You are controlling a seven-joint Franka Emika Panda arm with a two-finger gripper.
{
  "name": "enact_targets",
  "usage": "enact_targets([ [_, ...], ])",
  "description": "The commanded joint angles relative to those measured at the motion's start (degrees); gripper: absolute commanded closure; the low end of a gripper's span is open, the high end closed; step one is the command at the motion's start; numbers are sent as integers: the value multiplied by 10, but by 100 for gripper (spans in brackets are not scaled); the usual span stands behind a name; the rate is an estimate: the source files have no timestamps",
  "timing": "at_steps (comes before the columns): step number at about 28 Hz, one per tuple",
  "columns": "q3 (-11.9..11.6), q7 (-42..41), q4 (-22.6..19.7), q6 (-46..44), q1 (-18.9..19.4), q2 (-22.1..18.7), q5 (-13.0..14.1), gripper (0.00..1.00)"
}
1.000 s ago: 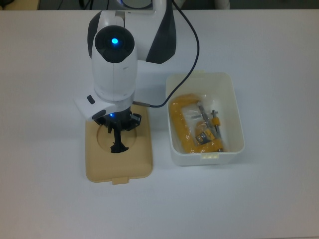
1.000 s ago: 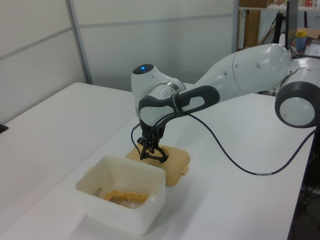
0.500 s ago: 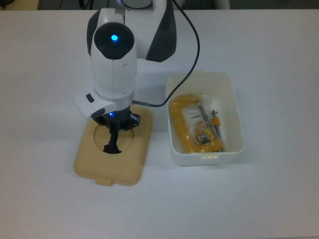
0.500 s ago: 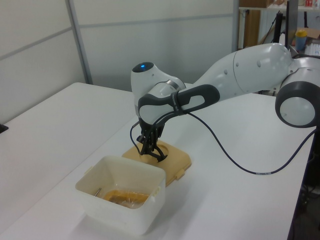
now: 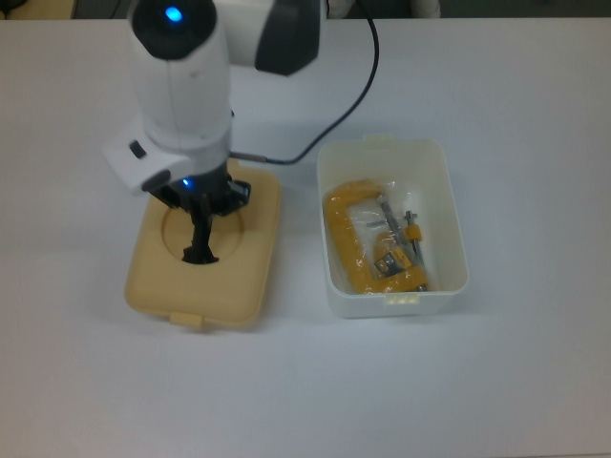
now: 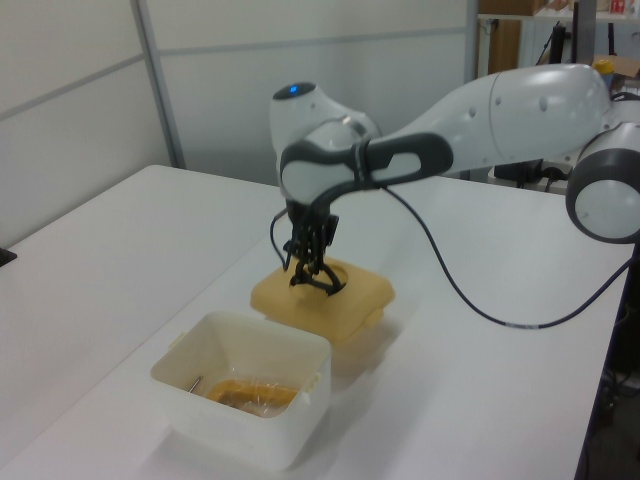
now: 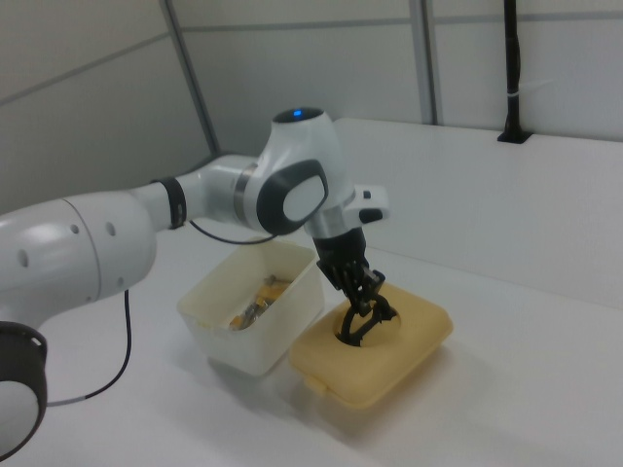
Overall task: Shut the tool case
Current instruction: 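Lift the beige lid and carry it over the white box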
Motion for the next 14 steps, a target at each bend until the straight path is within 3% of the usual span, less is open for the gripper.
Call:
enact_targets([
  [1,-25,-45,11,-65,1,-40,36,100],
  [5,-30,-51,11,-86,5,-73,50,100],
  [14,-30,-33,32,-109,37,-98,51,100],
])
